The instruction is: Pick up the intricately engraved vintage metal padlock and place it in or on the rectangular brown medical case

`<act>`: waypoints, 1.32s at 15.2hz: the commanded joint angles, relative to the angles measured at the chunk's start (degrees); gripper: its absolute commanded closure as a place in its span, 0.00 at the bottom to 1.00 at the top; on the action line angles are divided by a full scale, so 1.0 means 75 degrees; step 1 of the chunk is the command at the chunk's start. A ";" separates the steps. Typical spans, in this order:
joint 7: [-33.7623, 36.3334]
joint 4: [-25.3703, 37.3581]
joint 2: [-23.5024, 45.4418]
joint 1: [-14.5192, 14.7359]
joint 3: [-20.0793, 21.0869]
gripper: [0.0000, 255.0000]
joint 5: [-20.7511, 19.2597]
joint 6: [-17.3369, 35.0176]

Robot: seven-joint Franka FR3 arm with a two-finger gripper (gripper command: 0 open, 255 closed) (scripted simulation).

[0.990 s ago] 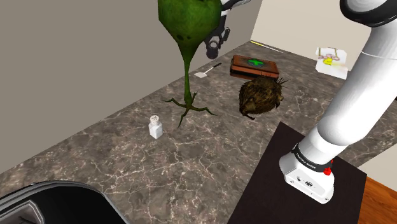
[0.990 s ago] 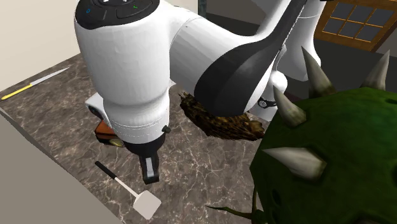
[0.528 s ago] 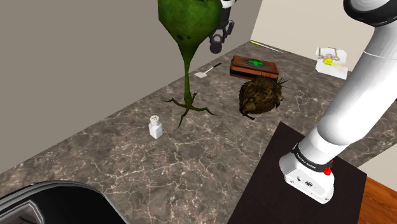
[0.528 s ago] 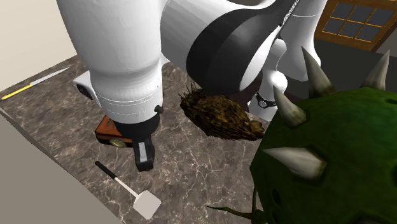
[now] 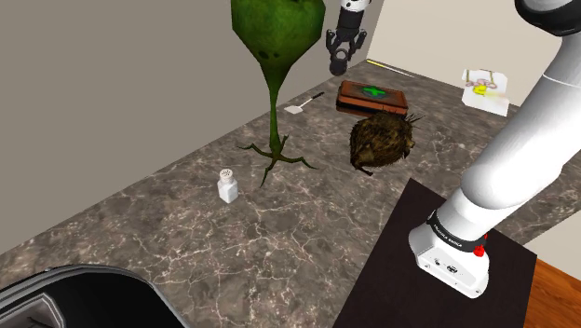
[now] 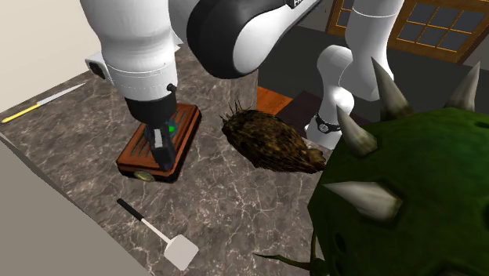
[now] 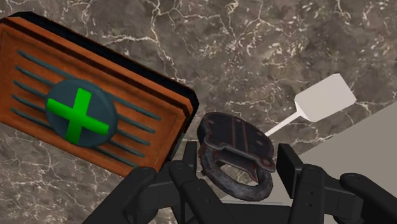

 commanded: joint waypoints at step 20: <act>-0.3248 0.0312 0.0404 -0.1755 -0.1319 1.00 0.0607 0.0316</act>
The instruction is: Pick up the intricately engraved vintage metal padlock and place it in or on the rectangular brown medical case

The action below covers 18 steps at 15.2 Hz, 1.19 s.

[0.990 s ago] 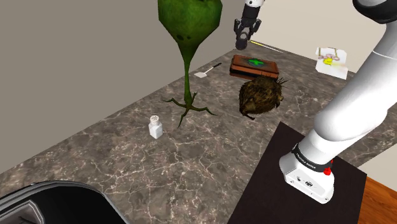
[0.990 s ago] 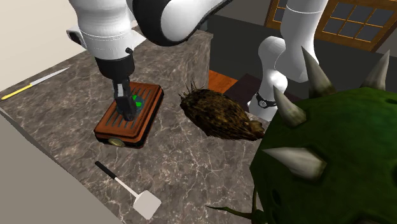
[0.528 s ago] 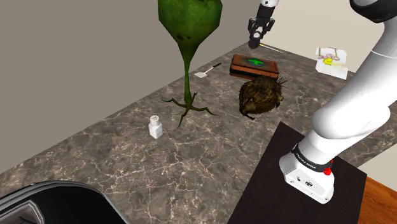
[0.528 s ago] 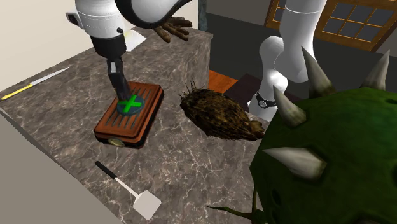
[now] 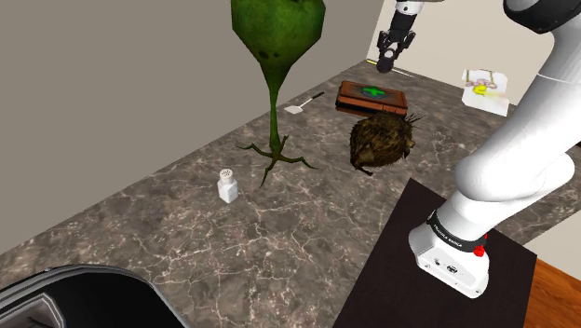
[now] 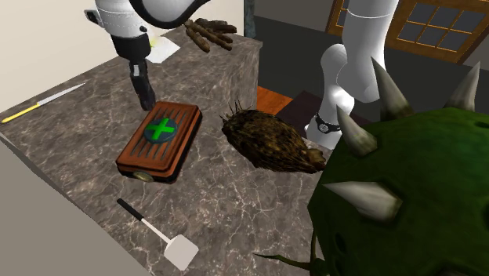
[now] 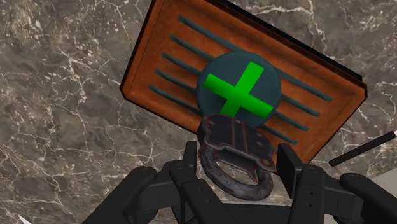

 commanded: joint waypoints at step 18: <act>0.0008 -0.1070 0.0262 -0.0018 -0.0001 1.00 0.0024 0.1333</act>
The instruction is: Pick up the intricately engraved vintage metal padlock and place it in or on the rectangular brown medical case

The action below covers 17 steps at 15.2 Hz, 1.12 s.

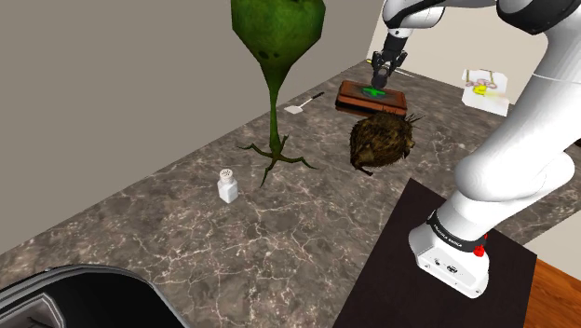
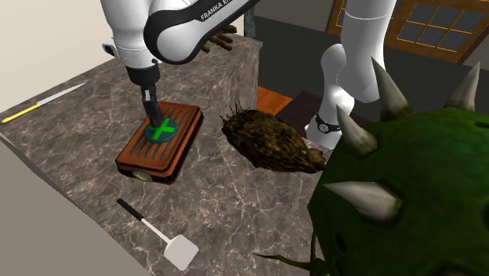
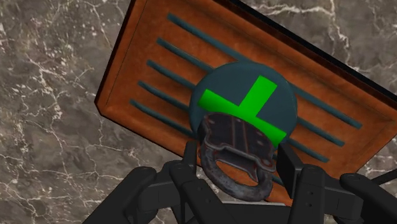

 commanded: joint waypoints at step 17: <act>0.0032 0.0478 -0.0375 0.0037 0.0007 0.00 -0.0050 -0.0848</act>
